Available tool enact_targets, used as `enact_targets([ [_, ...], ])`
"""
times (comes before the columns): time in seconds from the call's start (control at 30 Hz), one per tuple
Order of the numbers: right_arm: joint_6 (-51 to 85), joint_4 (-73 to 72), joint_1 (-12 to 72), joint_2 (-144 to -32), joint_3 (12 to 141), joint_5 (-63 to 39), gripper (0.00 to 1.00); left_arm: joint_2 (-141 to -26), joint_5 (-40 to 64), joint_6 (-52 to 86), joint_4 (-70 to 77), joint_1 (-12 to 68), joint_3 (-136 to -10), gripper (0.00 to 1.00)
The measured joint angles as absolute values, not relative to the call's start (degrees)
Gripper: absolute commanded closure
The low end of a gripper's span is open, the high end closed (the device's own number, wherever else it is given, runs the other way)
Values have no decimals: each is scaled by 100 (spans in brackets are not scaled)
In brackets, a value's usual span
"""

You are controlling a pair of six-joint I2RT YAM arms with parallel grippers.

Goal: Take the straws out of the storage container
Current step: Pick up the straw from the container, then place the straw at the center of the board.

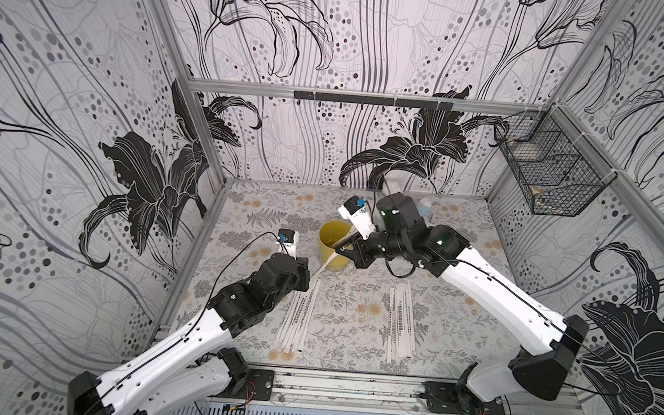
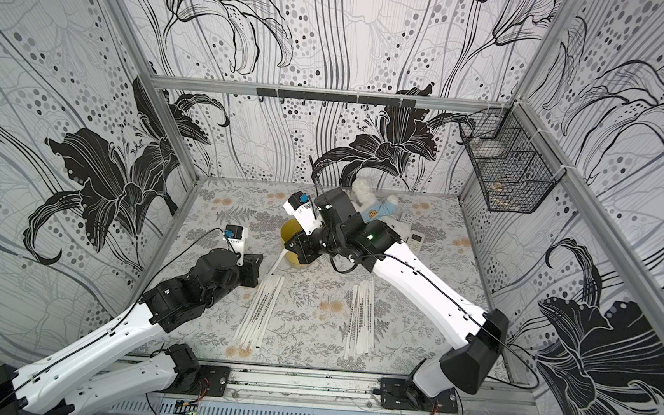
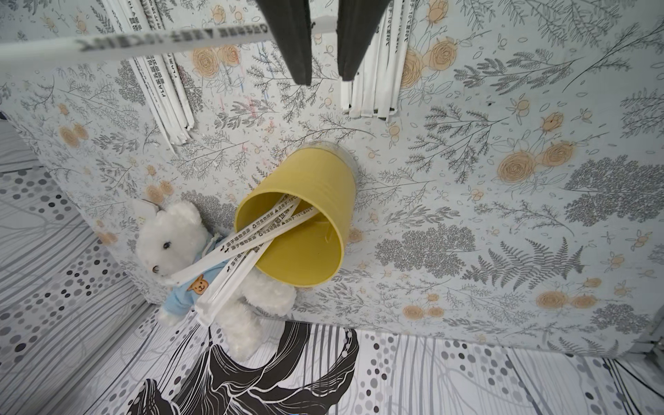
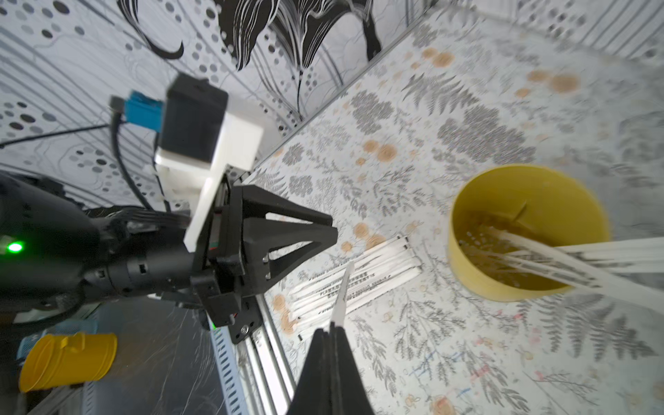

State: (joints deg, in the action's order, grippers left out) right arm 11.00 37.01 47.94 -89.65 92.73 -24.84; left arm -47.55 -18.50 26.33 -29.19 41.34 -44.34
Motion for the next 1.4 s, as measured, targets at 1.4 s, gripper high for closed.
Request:
enact_targets([
  [1.4, 1127, 4375, 5109, -11478, 10392, -4508, 82, -3546, -2185, 2565, -3218, 4134, -3959, 79],
])
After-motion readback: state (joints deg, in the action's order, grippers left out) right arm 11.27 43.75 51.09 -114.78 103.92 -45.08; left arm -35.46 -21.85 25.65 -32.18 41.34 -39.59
